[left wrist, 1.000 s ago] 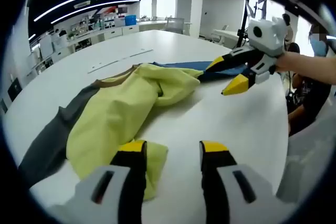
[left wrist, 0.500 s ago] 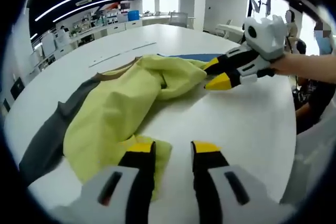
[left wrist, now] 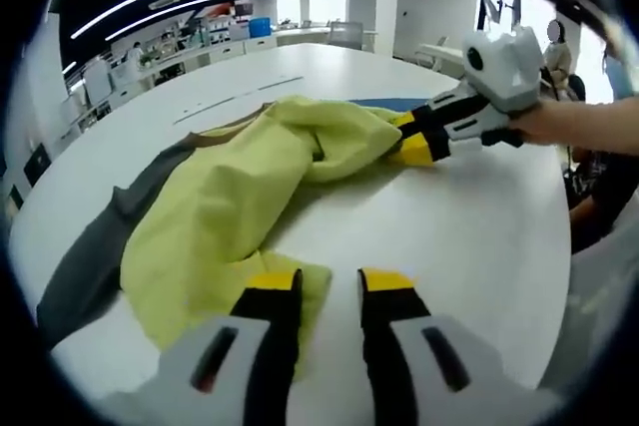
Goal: Fold the garment on the visible template until the final outline fits inside the template.
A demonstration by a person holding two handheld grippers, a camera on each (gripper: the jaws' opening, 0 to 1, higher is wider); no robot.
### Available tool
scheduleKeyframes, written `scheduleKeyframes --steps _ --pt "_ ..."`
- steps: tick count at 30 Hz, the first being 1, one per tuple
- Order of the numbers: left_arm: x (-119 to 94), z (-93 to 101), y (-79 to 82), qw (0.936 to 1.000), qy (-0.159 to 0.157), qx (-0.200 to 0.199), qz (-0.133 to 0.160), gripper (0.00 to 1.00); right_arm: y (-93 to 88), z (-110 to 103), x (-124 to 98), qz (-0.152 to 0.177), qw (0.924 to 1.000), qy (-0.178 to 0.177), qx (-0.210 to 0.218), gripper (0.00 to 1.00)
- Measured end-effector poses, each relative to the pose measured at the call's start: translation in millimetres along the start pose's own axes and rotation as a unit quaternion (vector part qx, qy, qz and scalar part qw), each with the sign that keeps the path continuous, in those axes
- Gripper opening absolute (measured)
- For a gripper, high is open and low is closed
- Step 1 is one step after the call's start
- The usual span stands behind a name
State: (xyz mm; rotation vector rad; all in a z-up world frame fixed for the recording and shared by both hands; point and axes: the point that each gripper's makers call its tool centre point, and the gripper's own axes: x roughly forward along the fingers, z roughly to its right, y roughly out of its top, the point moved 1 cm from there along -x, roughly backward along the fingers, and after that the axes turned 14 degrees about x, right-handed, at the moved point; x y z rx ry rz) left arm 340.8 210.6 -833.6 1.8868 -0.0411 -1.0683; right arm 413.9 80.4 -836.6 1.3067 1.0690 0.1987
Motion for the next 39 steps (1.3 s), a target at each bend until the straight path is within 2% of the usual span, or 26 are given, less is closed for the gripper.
scheduleKeyframes --steps 5,10,15,23,27,32,39 --pt "0 -5.1 -0.2 0.9999 0.013 0.004 -0.004 0.10 1.5 -1 1 0.004 1.0000 -0.001 0.007 0.00" --pt "-1 -8.2 -2.7 0.9997 0.022 0.005 -0.008 0.00 4.9 -10 -7 0.008 0.9997 0.009 0.022 0.00" --pt "-13 -2.4 -4.4 0.9999 0.012 -0.006 -0.007 0.00 8.7 -20 -23 0.015 0.9997 0.012 0.014 0.00" --pt "-43 -11.9 -6.8 0.9993 0.021 -0.031 0.009 0.00 12.4 -20 -44 0.022 0.9997 0.006 0.011 0.00" --pt "-67 -13.4 2.7 0.9982 0.025 -0.046 0.029 0.00 19.4 -20 -64 0.031 0.9995 0.001 0.004 0.00" --pt "-97 -20.0 -1.8 0.9979 0.034 -0.043 0.035 0.00 22.2 -21 -88 0.038 0.9992 -0.008 -0.006 0.00" --pt "-132 -30.7 -19.1 0.9967 0.050 -0.054 0.035 0.00 18.7 -30 -110 0.043 0.9990 -0.012 -0.001 0.00"
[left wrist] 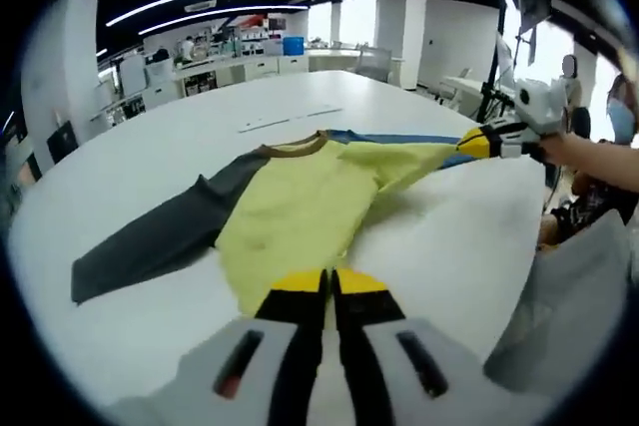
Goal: Fold the garment on the visible template until the final outline fits inside the template.
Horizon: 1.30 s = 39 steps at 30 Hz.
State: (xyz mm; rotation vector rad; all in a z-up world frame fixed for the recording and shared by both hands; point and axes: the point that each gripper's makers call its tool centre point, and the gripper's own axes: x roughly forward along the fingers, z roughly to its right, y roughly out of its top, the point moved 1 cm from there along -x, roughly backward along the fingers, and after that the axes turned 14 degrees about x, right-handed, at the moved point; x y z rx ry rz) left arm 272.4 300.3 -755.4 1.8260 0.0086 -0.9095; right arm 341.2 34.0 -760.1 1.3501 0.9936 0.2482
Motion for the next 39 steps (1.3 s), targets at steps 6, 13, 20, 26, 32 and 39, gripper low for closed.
scheduleKeyframes --steps 6,13,20,26,32,39 --pt "-27 -19.5 -12.9 0.9989 0.031 -0.035 -0.001 0.00 -2.5 -2 -18 0.003 0.9999 -0.013 -0.008 0.00" --pt "-39 -30.9 -30.4 0.9971 0.042 -0.064 -0.003 0.00 -9.0 -18 -43 -0.002 1.0000 -0.004 -0.007 0.00" --pt "-43 -16.0 -48.1 0.9967 0.033 -0.071 -0.020 0.00 -30.2 -47 -71 -0.036 0.9989 0.014 -0.028 0.00" --pt "-50 -5.2 -57.4 0.9973 0.011 -0.064 -0.032 0.00 -57.2 -67 -91 -0.082 0.9951 0.032 -0.044 0.00" --pt "-52 -1.2 -72.9 0.9967 -0.009 -0.064 -0.050 0.00 -83.4 -68 -99 -0.120 0.9907 0.035 -0.053 0.00" --pt "-58 9.4 -82.3 0.9956 -0.025 -0.061 -0.066 0.00 -109.5 -78 -99 -0.170 0.9797 0.049 -0.094 0.00"
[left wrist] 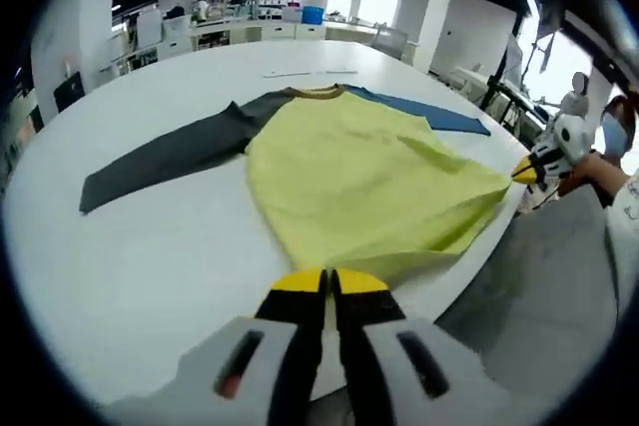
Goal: Fold the garment on the visible template until the final outline fits inside the template.
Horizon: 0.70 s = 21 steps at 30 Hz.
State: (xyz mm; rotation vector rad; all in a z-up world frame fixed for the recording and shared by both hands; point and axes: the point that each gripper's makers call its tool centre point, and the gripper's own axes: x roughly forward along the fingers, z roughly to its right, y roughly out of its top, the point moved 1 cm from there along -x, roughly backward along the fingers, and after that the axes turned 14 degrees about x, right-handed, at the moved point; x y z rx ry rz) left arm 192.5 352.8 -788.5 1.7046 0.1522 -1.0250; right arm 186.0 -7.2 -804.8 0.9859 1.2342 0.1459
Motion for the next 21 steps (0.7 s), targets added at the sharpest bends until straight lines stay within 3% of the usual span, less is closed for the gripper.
scheduleKeyframes --steps 5,6,8,11,15,17,21 --pt "-10 1.9 4.3 0.9999 0.000 0.005 0.009 0.00 7.5 -10 -5 0.002 0.9999 0.012 -0.005 0.00" --pt "-14 0.6 10.4 0.9996 0.000 -0.009 0.026 0.00 7.9 -9 -7 0.002 0.9999 0.010 -0.011 0.00" --pt "-17 -2.7 13.8 0.9988 0.000 -0.033 0.036 0.00 3.7 -6 -7 -0.003 0.9998 0.007 -0.016 0.00" --pt "-17 -5.5 8.5 0.9991 -0.003 -0.027 0.034 0.00 -2.3 -5 -6 -0.008 0.9999 0.007 -0.012 0.00" --pt "-11 3.1 -7.3 0.9998 -0.018 0.005 0.001 0.00 -6.4 -9 1 -0.013 0.9997 0.011 -0.015 0.00" --pt "-8 5.6 -14.6 0.9997 -0.023 0.002 -0.008 0.00 -10.0 -10 5 -0.022 0.9995 0.012 -0.019 0.00" --pt "-6 6.0 -15.7 0.9993 -0.024 0.016 -0.022 0.00 -5.8 -22 3 -0.025 0.9990 0.036 -0.014 0.00"
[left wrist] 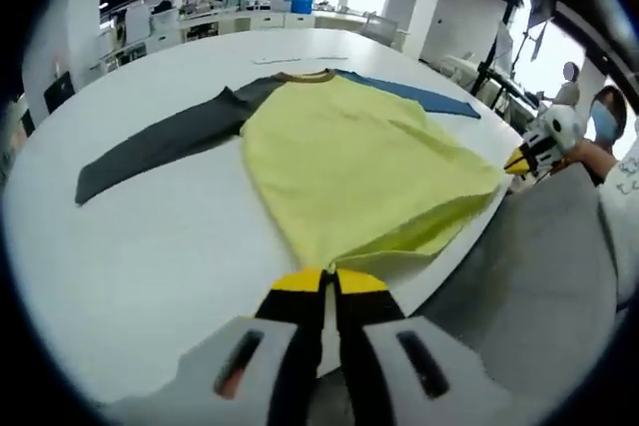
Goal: Fold the garment on the visible template until the final outline fits inside the template.
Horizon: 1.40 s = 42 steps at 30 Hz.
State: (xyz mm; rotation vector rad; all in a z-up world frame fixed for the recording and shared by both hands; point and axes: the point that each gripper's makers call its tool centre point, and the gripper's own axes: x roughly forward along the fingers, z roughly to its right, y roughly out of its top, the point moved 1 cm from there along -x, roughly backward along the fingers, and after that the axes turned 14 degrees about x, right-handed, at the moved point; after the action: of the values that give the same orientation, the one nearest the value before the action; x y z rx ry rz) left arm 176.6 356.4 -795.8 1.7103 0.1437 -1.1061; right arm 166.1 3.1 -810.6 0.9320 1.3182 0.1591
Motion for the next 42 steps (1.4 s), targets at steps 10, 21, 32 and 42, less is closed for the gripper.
scheduleKeyframes --steps 10,21,32,42 --pt "4 3.8 -17.5 0.9992 -0.025 0.016 -0.026 0.00 -15.7 2 4 -0.019 0.9998 0.008 -0.001 0.00" --pt "6 11.2 -28.6 0.9977 -0.040 0.029 -0.047 0.00 -27.6 1 12 -0.048 0.9984 0.015 -0.025 0.00" --pt "6 13.6 -22.9 0.9977 -0.051 0.030 -0.034 0.00 -27.7 3 12 -0.033 0.9993 0.011 0.015 0.00" --pt "-8 7.2 1.7 0.9971 -0.059 0.026 0.039 0.38 -13.0 15 -20 0.035 0.9933 0.006 0.110 0.40"
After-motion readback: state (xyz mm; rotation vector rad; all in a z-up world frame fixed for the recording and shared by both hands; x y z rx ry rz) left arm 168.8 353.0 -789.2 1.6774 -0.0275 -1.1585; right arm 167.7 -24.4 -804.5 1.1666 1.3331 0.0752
